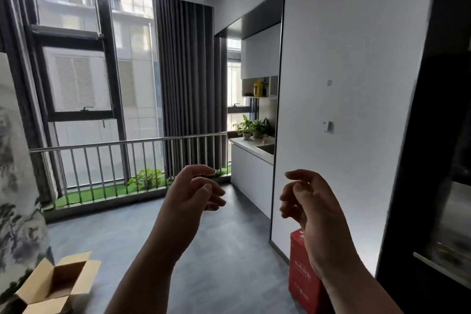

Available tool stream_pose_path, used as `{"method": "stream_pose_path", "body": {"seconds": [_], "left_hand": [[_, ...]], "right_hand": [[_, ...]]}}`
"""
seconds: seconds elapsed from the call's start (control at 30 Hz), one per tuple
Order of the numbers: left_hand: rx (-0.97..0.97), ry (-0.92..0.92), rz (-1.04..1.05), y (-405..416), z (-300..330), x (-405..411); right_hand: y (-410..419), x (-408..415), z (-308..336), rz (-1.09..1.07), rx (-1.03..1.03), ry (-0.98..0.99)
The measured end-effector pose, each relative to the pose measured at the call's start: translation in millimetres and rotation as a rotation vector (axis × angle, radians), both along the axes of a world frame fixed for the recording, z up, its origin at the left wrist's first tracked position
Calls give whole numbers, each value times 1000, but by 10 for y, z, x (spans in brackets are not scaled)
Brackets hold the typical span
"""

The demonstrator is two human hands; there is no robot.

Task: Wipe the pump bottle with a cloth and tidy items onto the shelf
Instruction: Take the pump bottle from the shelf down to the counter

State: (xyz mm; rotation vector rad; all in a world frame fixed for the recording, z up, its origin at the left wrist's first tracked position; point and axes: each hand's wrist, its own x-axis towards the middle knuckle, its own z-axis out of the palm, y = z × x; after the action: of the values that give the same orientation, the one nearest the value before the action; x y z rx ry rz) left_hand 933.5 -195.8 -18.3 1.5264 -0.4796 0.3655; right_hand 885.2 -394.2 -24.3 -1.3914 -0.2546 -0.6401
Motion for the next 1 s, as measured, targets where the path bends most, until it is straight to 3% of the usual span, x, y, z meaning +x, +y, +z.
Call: {"method": "stream_pose_path", "body": {"seconds": [0.53, 1.0], "left_hand": [[-13, 44, -46, -234, -65, 4368], [40, 33, -41, -1437, -211, 8406]], "right_hand": [[-284, 4309, -173, -33, 5, 47], [-1490, 8347, -329, -78, -54, 50]]}}
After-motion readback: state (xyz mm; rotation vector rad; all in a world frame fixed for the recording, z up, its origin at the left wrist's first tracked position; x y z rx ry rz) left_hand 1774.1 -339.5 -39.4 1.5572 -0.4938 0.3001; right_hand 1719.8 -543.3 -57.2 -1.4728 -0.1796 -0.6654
